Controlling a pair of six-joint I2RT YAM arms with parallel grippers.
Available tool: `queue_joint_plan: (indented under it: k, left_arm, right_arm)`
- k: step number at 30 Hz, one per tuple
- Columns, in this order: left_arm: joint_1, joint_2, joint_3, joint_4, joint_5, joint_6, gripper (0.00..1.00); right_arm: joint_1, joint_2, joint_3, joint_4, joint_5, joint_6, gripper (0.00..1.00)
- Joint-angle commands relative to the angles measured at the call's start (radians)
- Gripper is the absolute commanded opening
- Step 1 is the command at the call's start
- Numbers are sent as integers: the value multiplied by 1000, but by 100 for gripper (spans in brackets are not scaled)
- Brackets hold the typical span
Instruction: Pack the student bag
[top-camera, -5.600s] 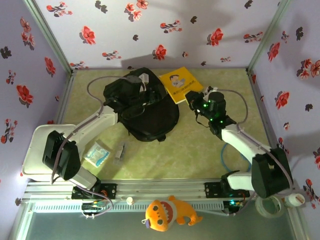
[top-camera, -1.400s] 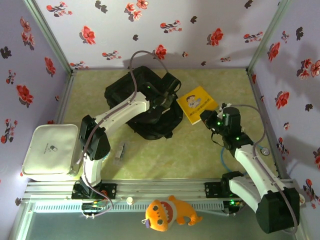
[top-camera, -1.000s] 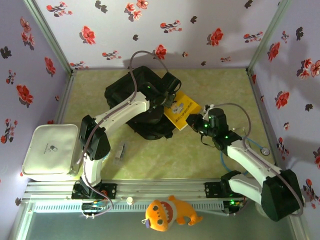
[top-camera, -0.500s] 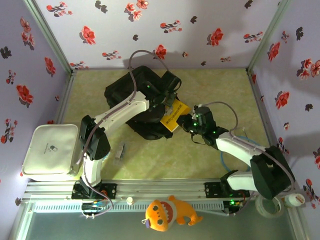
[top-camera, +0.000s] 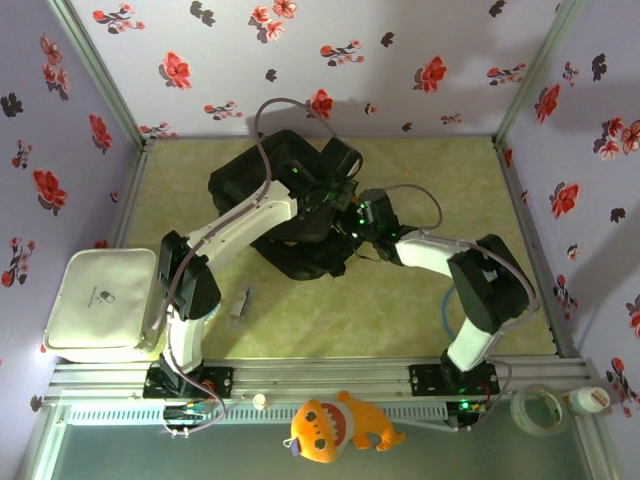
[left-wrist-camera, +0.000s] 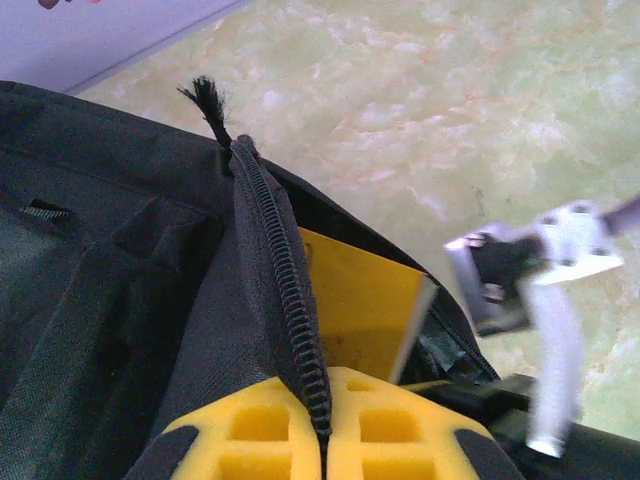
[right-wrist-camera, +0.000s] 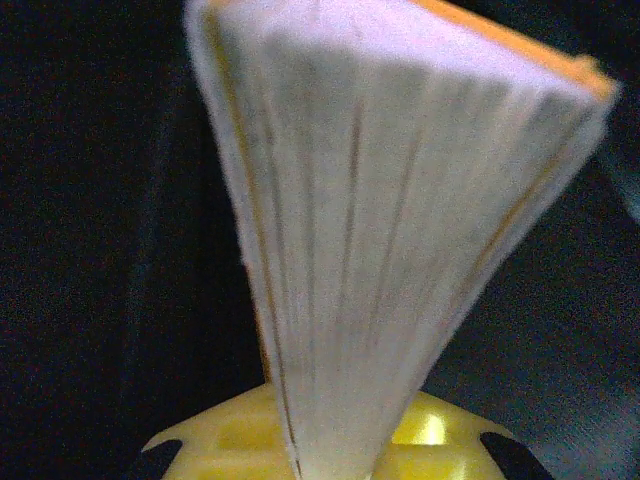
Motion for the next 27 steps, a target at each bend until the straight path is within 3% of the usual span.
queue_joint_plan:
  k: [1, 9, 11, 13, 17, 27]
  left_arm:
    - [0, -57, 54, 74, 29, -22, 1]
    - [12, -65, 50, 76, 34, -44, 1]
    - [12, -66, 49, 76, 39, -46, 1]
    - [15, -66, 47, 75, 43, -46, 1]
    - [20, -75, 34, 81, 49, -49, 1]
    - [53, -133, -58, 137, 115, -83, 4]
  right_arm:
    - [20, 103, 55, 98, -6, 80, 4]
    - [65, 217, 146, 121, -12, 111, 8]
    - [60, 214, 147, 101, -6, 107, 17]
    - [47, 203, 143, 96, -20, 108, 32]
    - [18, 127, 87, 101, -43, 107, 44]
    - [-97, -220, -189, 11, 23, 97, 52]
